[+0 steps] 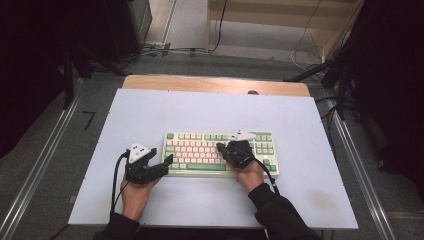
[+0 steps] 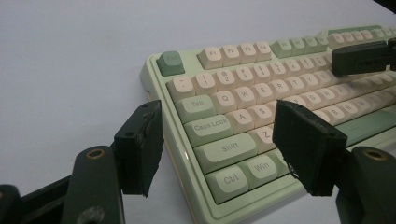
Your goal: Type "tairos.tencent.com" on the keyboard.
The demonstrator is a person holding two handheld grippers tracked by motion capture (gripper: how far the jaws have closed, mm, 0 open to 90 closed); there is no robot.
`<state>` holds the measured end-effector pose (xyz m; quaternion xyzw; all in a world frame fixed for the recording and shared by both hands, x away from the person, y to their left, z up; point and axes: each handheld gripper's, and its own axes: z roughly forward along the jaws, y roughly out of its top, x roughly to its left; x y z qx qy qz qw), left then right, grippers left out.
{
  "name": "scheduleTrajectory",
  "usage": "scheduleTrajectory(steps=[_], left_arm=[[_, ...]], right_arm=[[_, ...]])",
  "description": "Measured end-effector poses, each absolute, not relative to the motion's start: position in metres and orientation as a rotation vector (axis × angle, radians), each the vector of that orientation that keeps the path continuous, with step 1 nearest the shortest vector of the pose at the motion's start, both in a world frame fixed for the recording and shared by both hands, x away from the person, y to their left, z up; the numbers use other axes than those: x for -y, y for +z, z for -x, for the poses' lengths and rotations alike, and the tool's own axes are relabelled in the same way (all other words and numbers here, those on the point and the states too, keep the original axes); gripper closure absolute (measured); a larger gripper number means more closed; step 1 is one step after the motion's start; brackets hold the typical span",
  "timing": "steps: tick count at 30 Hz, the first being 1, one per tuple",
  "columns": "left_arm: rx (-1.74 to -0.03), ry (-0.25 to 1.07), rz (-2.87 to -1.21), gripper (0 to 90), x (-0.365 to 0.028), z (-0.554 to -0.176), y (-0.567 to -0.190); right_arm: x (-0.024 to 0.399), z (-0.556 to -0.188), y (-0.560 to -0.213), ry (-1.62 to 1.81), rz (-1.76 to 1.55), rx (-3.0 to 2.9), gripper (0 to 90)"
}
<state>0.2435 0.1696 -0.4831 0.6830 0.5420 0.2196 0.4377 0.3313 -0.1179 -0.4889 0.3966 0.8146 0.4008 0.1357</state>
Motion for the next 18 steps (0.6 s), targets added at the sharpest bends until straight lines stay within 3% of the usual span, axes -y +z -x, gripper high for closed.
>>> scheduleTrajectory(steps=[18], left_arm=[[-1.338, 0.536, -1.695, 34.1, -0.1685, -0.2461, -0.4823]], right_arm=[[0.1207, -0.3250, -0.4814, 1.206, -1.131, -2.333, 87.7]])
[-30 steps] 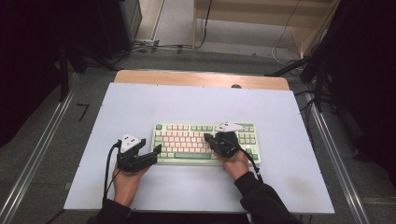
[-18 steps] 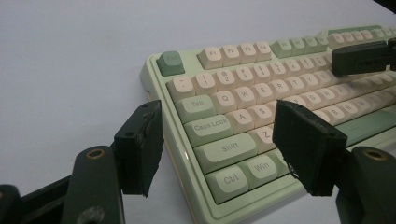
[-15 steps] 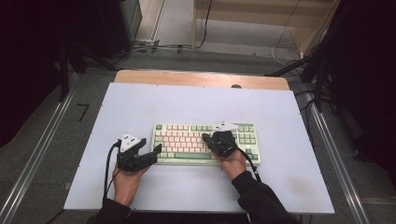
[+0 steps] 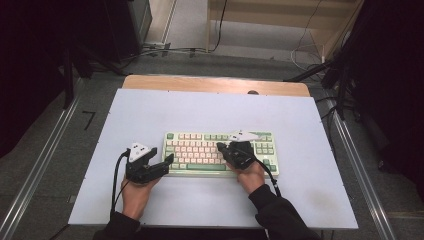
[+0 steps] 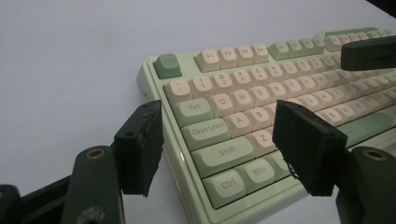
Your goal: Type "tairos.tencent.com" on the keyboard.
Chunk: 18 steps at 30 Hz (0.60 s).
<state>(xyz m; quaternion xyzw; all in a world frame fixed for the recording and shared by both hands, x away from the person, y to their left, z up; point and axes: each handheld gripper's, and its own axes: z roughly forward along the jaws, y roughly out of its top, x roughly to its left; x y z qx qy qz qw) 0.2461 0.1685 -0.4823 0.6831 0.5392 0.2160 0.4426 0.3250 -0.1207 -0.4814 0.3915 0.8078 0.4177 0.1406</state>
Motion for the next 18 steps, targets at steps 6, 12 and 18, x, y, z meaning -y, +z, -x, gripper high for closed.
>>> scheduleTrajectory(steps=[6, 12, 18], left_arm=[[-1.322, 0.525, -1.704, 34.1, -0.165, -0.250, -0.482], [-1.296, 0.509, -1.718, 34.1, -0.158, -0.256, -0.481], [-1.265, 0.486, -1.736, 34.1, -0.148, -0.266, -0.482]], right_arm=[[0.128, -0.321, -0.479, 1.222, -1.140, -2.306, 87.5], [0.142, -0.319, -0.479, 1.241, -1.174, -2.283, 58.2], [0.155, -0.317, -0.479, 1.245, -1.205, -2.250, 31.5]])
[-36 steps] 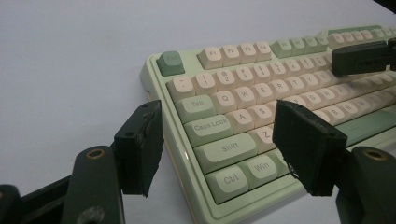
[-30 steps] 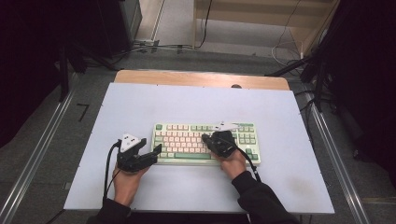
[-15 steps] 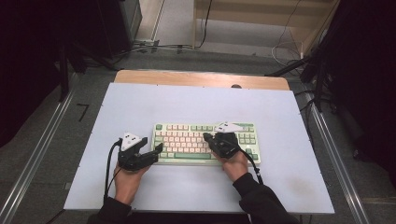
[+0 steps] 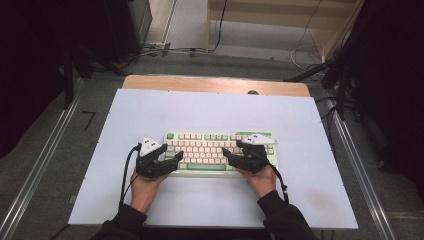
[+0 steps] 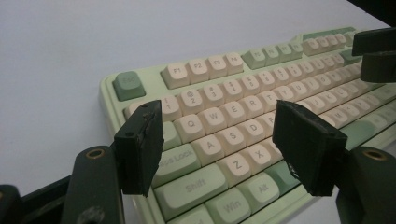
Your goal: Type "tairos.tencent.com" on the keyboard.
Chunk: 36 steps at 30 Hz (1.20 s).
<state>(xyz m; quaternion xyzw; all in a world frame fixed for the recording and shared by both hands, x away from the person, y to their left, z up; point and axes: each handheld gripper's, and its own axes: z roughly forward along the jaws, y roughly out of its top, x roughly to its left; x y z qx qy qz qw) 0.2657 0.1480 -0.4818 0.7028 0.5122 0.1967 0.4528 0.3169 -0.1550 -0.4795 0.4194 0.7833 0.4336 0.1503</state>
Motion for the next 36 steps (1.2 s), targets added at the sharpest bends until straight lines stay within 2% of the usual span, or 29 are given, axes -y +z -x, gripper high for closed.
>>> scheduleTrajectory(steps=[4, 6, 12, 13, 15, 17, 19, 23, 36], left_arm=[[-1.255, 0.457, -1.746, 35.0, -0.140, -0.273, -0.482], [-1.248, 0.444, -1.740, 39.2, -0.137, -0.276, -0.482], [-1.212, 0.417, -1.750, 60.3, -0.128, -0.285, -0.483], [-1.208, 0.411, -1.753, 60.3, -0.126, -0.286, -0.483], [-1.205, 0.402, -1.768, 69.8, -0.123, -0.290, -0.484], [-1.197, 0.397, -1.778, 72.7, -0.120, -0.293, -0.485], [-1.196, 0.399, -1.775, 80.9, -0.117, -0.295, -0.485], [-1.186, 0.382, -1.807, 90.0, -0.111, -0.299, -0.486], [-1.186, 0.369, -1.860, 90.0, -0.102, -0.306, -0.489]], right_arm=[[0.167, -0.314, -0.480, 1.236, -1.239, -2.211, 24.5], [0.174, -0.311, -0.480, 1.235, -1.255, -2.194, 23.9], [0.193, -0.304, -0.480, 1.220, -1.308, -2.135, 23.7], [0.193, -0.304, -0.480, 1.220, -1.308, -2.135, 23.7], [0.199, -0.301, -0.480, 1.210, -1.323, -2.119, 23.7], [0.202, -0.300, -0.480, 1.207, -1.327, -2.114, 23.7], [0.207, -0.297, -0.480, 1.201, -1.350, -2.097, 23.7], [0.212, -0.295, -0.481, 1.189, -1.358, -2.083, 23.7], [0.222, -0.289, -0.480, 1.182, -1.379, -2.052, 23.6]])
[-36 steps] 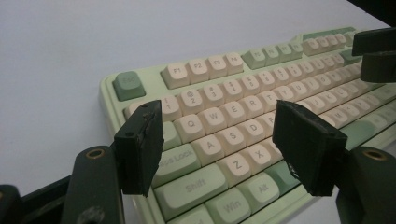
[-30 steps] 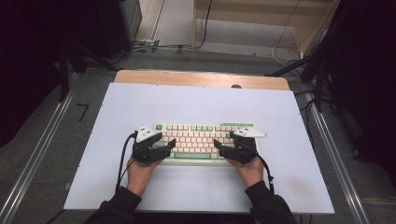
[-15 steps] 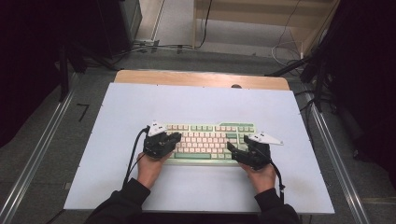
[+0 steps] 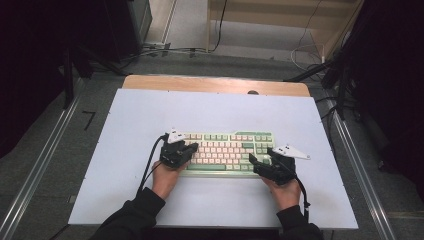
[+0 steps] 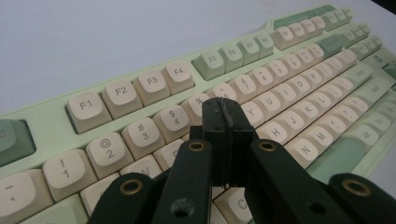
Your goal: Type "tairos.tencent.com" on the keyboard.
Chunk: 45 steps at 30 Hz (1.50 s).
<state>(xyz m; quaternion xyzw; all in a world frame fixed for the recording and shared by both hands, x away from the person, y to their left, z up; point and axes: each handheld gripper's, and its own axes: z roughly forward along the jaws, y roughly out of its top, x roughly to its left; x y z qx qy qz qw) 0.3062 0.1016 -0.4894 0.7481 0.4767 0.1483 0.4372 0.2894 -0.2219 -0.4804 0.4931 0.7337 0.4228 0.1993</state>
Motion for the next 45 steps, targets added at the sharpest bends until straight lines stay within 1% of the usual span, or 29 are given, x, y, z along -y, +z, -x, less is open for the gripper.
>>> scheduleTrajectory(steps=[13, 21, 23, 25, 26, 29, 31, 36, 39, 41, 45], left_arm=[[-1.193, 0.400, -1.893, 90.0, -0.099, -0.308, -0.492], [-1.195, 0.385, -1.899, 90.0, -0.099, -0.309, -0.493], [-1.185, 0.384, -1.879, 86.6, -0.100, -0.307, -0.490], [-1.173, 0.376, -1.861, 85.5, -0.101, -0.306, -0.488], [-1.168, 0.380, -1.856, 80.4, -0.101, -0.305, -0.486], [-1.155, 0.377, -1.842, 76.0, -0.102, -0.303, -0.484], [-1.156, 0.389, -1.840, 65.5, -0.102, -0.301, -0.482], [-1.169, 0.404, -1.823, 46.4, -0.107, -0.298, -0.480], [-1.184, 0.418, -1.806, 41.7, -0.112, -0.294, -0.480], [-1.194, 0.424, -1.801, 40.2, -0.116, -0.293, -0.479], [-1.221, 0.435, -1.782, 39.1, -0.124, -0.290, -0.479]], right_arm=[[0.223, -0.288, -0.480, 1.179, -1.383, -2.050, 23.5], [0.224, -0.288, -0.481, 1.178, -1.390, -2.051, 23.6], [0.224, -0.288, -0.480, 1.180, -1.392, -2.050, 23.5], [0.224, -0.288, -0.480, 1.180, -1.392, -2.050, 23.5], [0.224, -0.289, -0.481, 1.179, -1.392, -2.052, 23.6], [0.224, -0.289, -0.481, 1.178, -1.390, -2.053, 23.6], [0.224, -0.289, -0.481, 1.179, -1.394, -2.052, 23.7], [0.222, -0.291, -0.481, 1.185, -1.395, -2.051, 24.1], [0.219, -0.294, -0.482, 1.194, -1.390, -2.060, 24.3], [0.215, -0.295, -0.482, 1.192, -1.382, -2.070, 24.5], [0.208, -0.298, -0.482, 1.191, -1.360, -2.088, 28.3]])
